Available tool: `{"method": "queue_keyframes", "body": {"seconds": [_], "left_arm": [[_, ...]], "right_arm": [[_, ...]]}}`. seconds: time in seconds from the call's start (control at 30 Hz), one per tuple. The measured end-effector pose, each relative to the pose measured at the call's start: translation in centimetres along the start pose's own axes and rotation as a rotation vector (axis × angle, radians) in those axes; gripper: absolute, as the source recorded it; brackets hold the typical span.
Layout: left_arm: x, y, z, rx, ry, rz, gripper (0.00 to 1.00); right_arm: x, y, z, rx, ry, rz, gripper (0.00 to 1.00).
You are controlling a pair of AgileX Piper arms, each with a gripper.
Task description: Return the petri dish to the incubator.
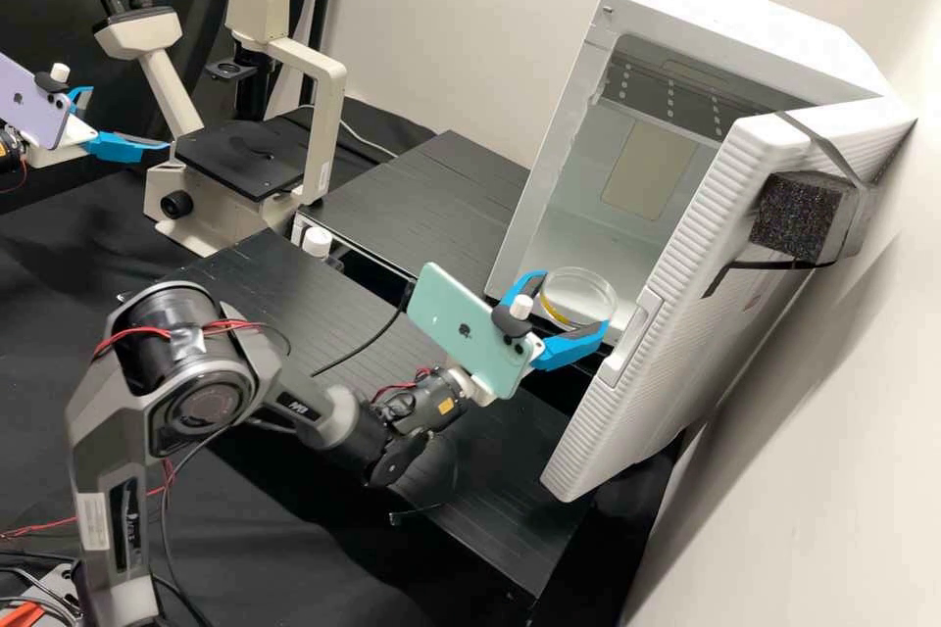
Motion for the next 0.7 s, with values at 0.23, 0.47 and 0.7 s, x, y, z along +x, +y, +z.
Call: {"method": "queue_keyframes", "body": {"seconds": [0.23, 0.47, 0.7], "left_arm": [[0.0, 0.0, 0.0, 0.0, 0.0, 0.0, 1.0], [0.0, 0.0, 0.0, 0.0, 0.0, 0.0, 1.0], [0.0, 0.0, 0.0, 0.0, 0.0, 0.0, 1.0]], "right_arm": [[5.2, 0.0, 0.1, -0.033, -0.038, -0.014, 0.0], [9.5, -0.6, -0.2, -0.039, -0.058, -0.05, 0.0], [12.5, -1.9, 0.6, -0.061, -0.109, -0.096, 0.0]]}}
